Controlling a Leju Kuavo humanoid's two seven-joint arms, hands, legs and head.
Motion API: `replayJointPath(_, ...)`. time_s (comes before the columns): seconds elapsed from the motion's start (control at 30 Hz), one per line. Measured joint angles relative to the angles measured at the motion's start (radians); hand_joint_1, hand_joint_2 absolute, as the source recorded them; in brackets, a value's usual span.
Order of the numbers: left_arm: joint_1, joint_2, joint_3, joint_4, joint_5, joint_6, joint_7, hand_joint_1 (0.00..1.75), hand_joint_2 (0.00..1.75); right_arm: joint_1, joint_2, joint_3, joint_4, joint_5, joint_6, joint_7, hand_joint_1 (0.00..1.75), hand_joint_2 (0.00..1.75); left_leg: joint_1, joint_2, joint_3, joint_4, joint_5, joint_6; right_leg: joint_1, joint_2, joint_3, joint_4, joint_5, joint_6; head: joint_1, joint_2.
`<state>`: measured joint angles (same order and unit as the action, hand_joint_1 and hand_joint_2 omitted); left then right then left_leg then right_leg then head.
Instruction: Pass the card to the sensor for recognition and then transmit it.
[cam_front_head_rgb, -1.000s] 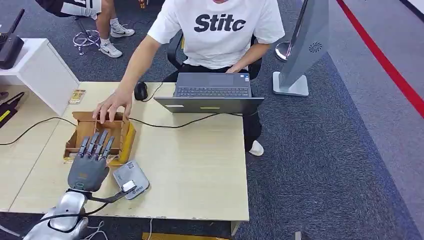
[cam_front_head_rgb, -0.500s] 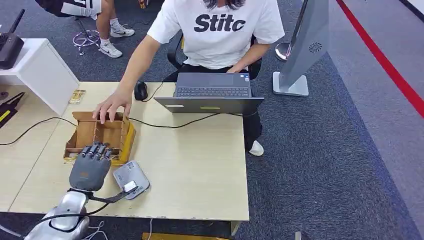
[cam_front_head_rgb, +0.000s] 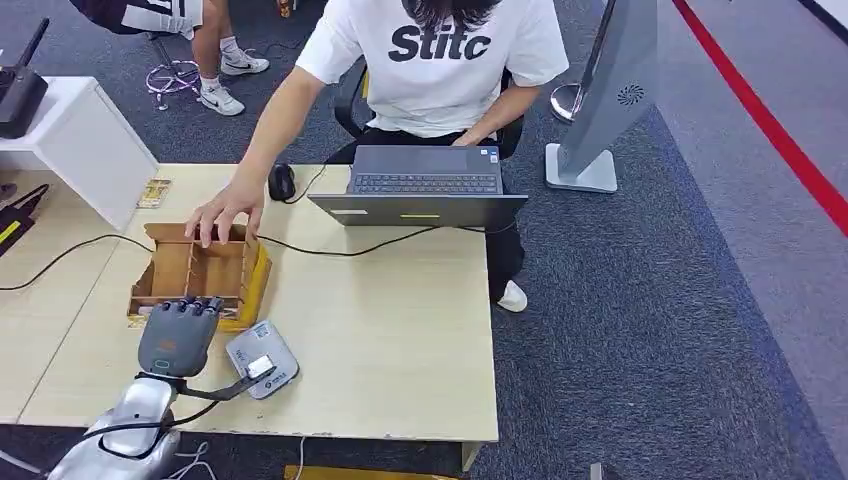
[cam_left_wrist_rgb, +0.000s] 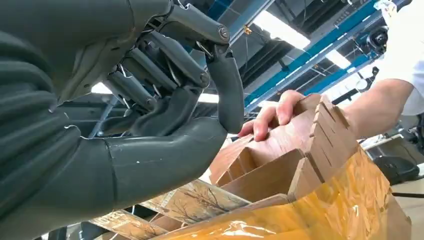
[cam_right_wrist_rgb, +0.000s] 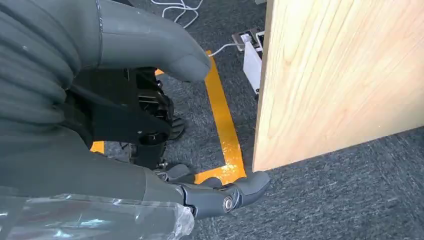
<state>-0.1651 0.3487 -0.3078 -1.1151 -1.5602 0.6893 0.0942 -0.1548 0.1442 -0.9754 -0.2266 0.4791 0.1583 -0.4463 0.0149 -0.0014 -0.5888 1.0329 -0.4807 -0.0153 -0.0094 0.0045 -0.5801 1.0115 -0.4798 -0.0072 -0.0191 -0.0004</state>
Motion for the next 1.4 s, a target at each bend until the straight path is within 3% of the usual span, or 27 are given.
replayJointPath(0.23,-0.022,-0.005,0.025,-0.048,0.000,-0.034,-0.052,1.75,1.75,-0.002,0.000,0.000,0.000,0.004,-0.001,0.002,0.00,1.75,0.000,0.000,0.000,0.000,0.000,0.000,0.000,0.000,0.000,0.000,0.000,0.000,0.000,0.000)
replayJointPath(0.67,-0.046,-0.014,0.048,-0.115,0.000,-0.051,-0.063,1.75,1.75,-0.006,0.000,0.000,0.000,0.006,-0.002,0.003,0.00,1.75,0.000,0.000,0.000,0.000,0.000,0.000,0.000,0.000,0.000,0.000,0.000,0.000,0.000,0.000)
replayJointPath(0.7,-0.047,-0.014,0.048,-0.119,0.000,-0.051,-0.064,0.26,1.75,-0.007,0.000,0.000,0.000,0.009,-0.002,0.003,0.00,1.75,0.000,0.000,0.000,0.000,0.000,0.000,0.000,0.000,0.000,0.000,0.000,0.000,0.000,0.000)
replayJointPath(0.73,-0.050,-0.015,0.048,-0.123,0.000,-0.052,-0.071,0.00,1.75,-0.008,0.000,0.000,0.000,0.012,-0.002,0.004,0.00,1.75,0.000,0.000,0.000,0.000,0.000,0.000,0.000,0.000,0.000,0.000,0.000,0.000,0.000,0.000)
replayJointPath(0.87,-0.055,-0.016,0.050,-0.139,0.000,-0.066,-0.079,0.00,1.75,-0.013,0.001,0.000,0.000,0.015,-0.002,0.005,0.00,1.75,0.000,0.000,0.000,0.000,0.000,0.000,0.000,0.000,0.000,0.000,0.000,0.000,0.000,0.000)
replayJointPath(1.13,-0.057,-0.001,-0.018,-0.134,0.000,-0.057,0.022,0.00,1.75,-0.016,0.002,0.000,0.000,0.015,0.002,0.006,0.00,1.75,0.000,0.000,0.000,0.000,0.000,0.000,0.000,0.000,0.000,0.000,0.000,0.000,0.000,0.000)
replayJointPath(1.4,-0.064,0.005,-0.082,-0.111,0.000,-0.049,0.033,0.00,1.75,-0.018,0.002,0.000,0.000,0.014,0.001,0.005,0.00,1.75,0.000,0.000,0.000,0.000,0.000,0.000,0.000,0.000,0.000,0.000,0.000,0.000,0.000,0.000)
